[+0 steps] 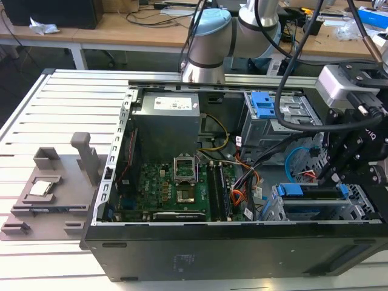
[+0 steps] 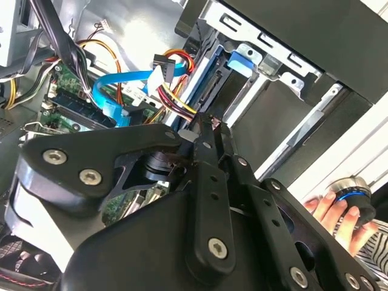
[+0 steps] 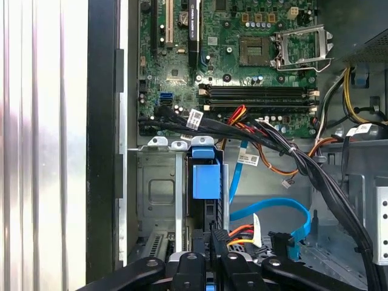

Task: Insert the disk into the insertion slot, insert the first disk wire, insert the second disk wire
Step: 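Insert the first disk wire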

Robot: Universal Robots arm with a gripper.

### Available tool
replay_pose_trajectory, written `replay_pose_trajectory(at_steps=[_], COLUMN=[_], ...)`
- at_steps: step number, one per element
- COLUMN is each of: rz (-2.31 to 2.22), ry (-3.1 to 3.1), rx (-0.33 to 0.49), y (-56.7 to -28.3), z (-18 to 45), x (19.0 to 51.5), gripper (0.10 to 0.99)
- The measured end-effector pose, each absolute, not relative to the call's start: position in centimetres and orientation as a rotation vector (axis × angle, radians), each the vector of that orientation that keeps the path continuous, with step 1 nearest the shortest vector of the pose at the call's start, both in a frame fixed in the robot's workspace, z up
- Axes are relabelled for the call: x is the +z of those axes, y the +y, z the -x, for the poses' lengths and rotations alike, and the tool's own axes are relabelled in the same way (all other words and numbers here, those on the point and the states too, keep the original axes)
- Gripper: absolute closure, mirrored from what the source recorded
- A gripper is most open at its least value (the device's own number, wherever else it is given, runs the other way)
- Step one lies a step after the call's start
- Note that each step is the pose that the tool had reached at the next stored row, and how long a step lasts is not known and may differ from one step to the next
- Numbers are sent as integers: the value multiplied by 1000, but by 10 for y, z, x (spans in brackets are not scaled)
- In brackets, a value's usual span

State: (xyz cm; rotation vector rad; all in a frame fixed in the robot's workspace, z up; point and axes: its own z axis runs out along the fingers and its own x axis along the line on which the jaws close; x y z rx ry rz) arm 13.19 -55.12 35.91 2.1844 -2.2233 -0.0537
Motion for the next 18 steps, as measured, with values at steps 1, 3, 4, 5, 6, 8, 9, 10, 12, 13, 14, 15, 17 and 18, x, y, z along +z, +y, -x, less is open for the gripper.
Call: replay_pose_trajectory(at_steps=[1,3,4,5,6,8,9,10,12,13,14,15,17,18], rz=[-2184,-2185,-2185,-2184,-2184,-2185,-2185,-2185,-2185,-2185,-2185,-2185,-2184,-2184], ry=[-2223,-2223,-2223,-2223,-2223,-2223,-2223,-2223,-2223,-2223,-2223,-2223,-2224,-2224], rx=[-54,-54,-54,-54,-54,-54,-54,-54,-54,-54,-54,-54,-54,-54], y=[-551,-551,-551,-551,-550,-548,-546,-545,-544,-544,-544,-544,-544,-544], z=[-132,-133,-134,-134,-134,-136,-136,-137,-138,-138,-139,-140,-141,-141], x=[358,355,354,354,353,352,352,352,351,351,350,350,349,348], gripper=[922,922,922,922,922,922,922,922,922,922,922,922,922,922])
